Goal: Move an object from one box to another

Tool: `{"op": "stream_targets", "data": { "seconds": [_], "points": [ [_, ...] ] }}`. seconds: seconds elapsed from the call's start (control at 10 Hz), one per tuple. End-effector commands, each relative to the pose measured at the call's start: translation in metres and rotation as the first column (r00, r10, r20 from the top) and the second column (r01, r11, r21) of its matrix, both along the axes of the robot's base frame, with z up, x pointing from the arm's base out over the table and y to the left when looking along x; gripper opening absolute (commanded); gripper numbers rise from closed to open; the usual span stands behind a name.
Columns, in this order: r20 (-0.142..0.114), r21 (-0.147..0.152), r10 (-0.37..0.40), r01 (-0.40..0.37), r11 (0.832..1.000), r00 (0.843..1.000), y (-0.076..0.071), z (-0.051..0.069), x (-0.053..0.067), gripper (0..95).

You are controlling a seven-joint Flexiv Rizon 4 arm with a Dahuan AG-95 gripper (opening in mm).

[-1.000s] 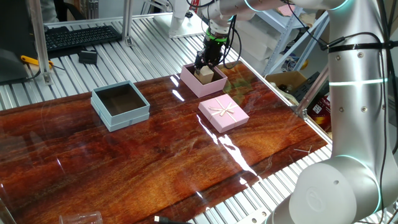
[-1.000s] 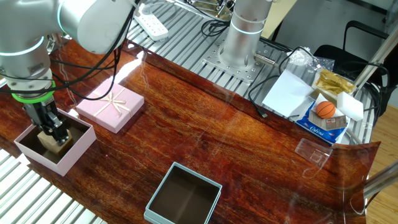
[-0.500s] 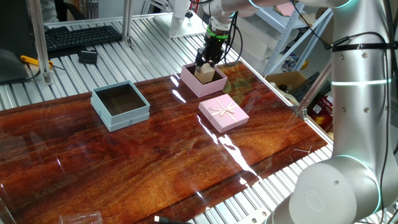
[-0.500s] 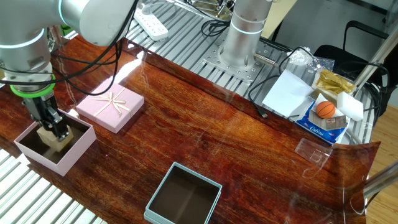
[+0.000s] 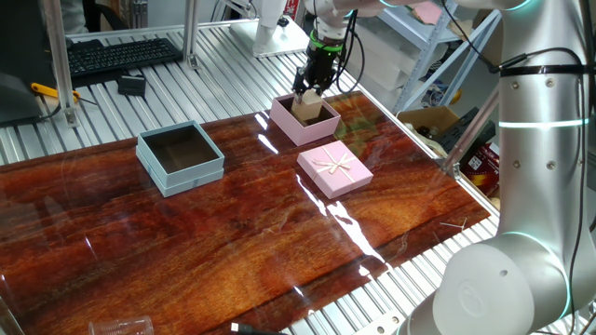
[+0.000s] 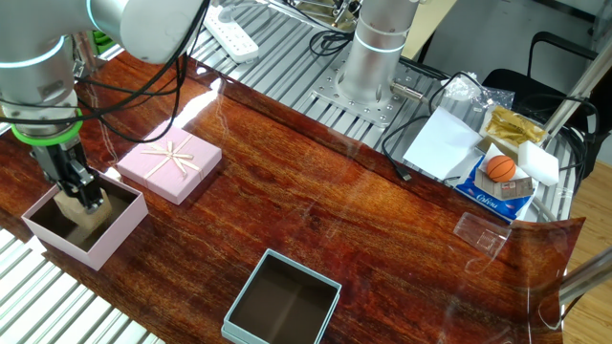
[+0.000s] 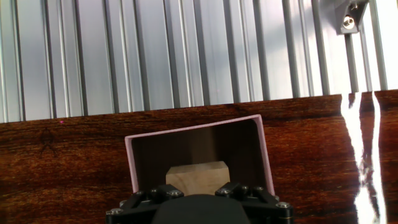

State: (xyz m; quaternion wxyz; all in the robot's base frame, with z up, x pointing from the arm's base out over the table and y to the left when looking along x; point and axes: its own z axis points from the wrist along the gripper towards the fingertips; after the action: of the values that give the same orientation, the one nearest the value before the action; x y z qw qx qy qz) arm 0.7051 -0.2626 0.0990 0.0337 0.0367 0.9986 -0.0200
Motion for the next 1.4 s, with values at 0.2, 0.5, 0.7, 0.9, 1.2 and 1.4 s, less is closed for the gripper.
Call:
{"op": "stream_targets", "data": {
  "seconds": [0.2,0.5,0.7,0.9,1.2,1.4],
  "points": [
    [-0.005,-0.003,-0.009,0.009,1.0,1.0,0.003,0.011,0.001,0.0],
    [-0.012,-0.01,-0.014,0.014,1.0,1.0,0.009,0.022,0.004,0.0],
    [-0.023,-0.016,-0.022,0.021,1.0,1.0,0.015,0.032,0.007,0.0],
    [-0.039,-0.021,-0.035,0.034,0.999,0.999,0.024,0.044,0.011,0.0],
    [-0.057,-0.028,-0.047,0.046,0.999,0.997,0.033,0.058,0.017,0.0],
    [-0.062,-0.02,-0.055,0.053,0.998,0.997,0.036,0.062,0.022,0.0]
  ]
}}
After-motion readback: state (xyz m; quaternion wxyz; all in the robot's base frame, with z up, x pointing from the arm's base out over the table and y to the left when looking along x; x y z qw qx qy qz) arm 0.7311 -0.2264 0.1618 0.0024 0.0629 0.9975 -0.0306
